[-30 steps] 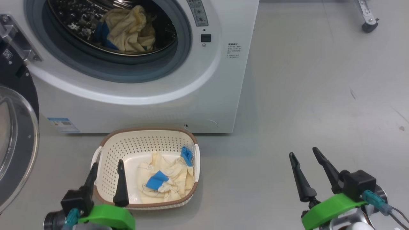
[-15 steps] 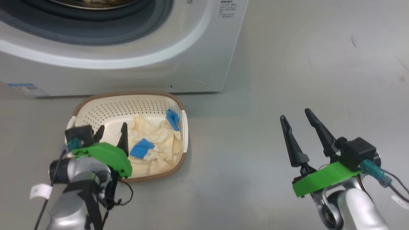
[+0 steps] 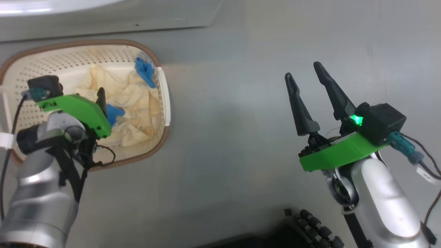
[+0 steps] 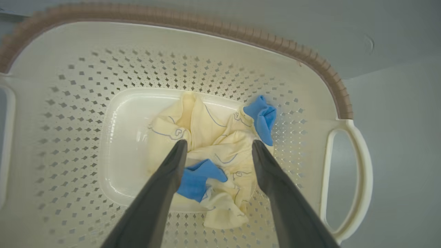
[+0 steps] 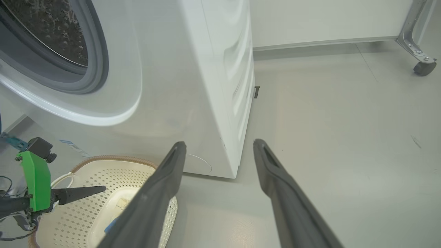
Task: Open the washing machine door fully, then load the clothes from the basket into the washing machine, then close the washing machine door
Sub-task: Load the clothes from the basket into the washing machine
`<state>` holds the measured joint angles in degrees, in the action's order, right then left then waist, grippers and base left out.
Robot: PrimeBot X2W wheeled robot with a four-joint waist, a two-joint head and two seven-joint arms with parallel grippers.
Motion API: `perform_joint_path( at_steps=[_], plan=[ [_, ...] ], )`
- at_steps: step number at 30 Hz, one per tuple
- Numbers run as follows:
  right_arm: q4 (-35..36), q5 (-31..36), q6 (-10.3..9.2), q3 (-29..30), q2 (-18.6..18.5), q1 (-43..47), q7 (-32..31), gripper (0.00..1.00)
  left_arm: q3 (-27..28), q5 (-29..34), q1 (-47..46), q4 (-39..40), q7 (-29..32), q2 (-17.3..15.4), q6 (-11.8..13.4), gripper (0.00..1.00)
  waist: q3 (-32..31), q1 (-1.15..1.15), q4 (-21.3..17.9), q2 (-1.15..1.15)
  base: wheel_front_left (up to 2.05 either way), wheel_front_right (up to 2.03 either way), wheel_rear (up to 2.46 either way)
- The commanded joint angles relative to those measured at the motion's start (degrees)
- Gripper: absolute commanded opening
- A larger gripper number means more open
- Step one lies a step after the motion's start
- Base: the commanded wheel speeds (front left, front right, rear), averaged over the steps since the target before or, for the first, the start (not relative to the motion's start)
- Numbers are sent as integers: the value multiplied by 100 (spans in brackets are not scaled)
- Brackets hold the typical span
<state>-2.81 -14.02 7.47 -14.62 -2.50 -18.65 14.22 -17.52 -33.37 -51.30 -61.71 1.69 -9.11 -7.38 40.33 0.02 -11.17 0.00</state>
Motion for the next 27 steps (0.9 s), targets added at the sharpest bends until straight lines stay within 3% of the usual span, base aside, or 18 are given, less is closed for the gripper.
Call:
perform_joint_path(
  at_steps=[1, 15, 19, 24, 25, 26, 27],
  plan=[
    [141, -48, 2, -144, -38, 8, 57, 100, 72, -70, -32, 41, 51, -272, -8, 100, 646, -2, -354, 0, 0, 0, 0],
    [407, -309, 2, -534, -38, -566, 76, 100, -140, -757, -908, -353, 804, -1085, -10, 100, 1944, -2, -836, 0, 0, 0, 0],
    [428, -380, 2, -631, -38, -604, 77, 100, -155, -798, -1061, -587, 910, -1207, -1, 100, 2119, -2, -961, 0, 0, 0, 0],
    [460, -453, 2, -676, -38, -614, 77, 100, -158, -811, -1155, -883, 975, -1186, 191, 100, 2192, -2, -1063, 0, 0, 0, 0],
    [459, -462, 2, -679, -38, -615, 77, 100, -158, -814, -1158, -914, 959, -1169, 223, 64, 2191, -2, -1073, 0, 0, 0, 0],
    [456, -471, 2, -679, -38, -617, 77, 100, -161, -819, -1154, -944, 959, -1147, 247, 38, 2188, -2, -1082, 0, 0, 0, 0],
    [454, -478, 2, -675, -38, -618, 77, 100, -162, -829, -1147, -971, 969, -1124, 264, 0, 2182, -2, -1086, 0, 0, 0, 0]
  ],
)
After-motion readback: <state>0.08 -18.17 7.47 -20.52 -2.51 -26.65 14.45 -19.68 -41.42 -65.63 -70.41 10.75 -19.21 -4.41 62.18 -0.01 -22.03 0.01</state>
